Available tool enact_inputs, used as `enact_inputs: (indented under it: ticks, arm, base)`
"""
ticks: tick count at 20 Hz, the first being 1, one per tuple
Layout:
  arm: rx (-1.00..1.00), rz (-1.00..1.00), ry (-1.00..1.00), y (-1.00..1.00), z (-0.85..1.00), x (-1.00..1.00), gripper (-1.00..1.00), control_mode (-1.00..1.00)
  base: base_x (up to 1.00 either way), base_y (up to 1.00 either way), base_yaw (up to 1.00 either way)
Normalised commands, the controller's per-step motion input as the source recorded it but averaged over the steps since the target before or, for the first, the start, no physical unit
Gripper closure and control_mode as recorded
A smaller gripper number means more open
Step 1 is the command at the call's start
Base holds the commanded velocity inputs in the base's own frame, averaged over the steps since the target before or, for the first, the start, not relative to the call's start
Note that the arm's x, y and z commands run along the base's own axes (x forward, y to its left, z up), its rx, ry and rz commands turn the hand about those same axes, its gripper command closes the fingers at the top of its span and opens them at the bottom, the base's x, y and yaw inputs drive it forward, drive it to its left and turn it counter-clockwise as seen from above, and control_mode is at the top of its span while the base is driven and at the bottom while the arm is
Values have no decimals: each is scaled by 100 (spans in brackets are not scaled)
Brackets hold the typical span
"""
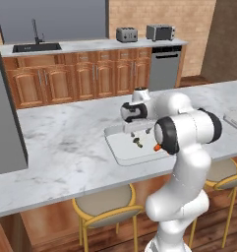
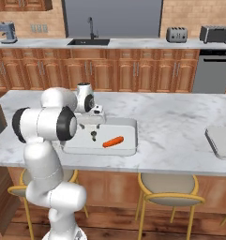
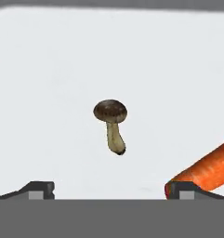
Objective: Place the cold items (carrot and mushroom) from the fridge in one tupperware on the dining counter. Place the warm items (kebab skewer and hot dog) in the stove area in another tupperware.
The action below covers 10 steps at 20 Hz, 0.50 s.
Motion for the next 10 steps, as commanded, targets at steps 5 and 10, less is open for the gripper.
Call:
enact_inputs:
  ticks: [5, 10]
  arm:
    - [1, -2, -7, 0, 100, -99, -100, -100]
    - [1, -4, -6, 0, 98, -100, -100, -100]
  base:
    - [0, 0, 0]
    - [0, 0, 0]
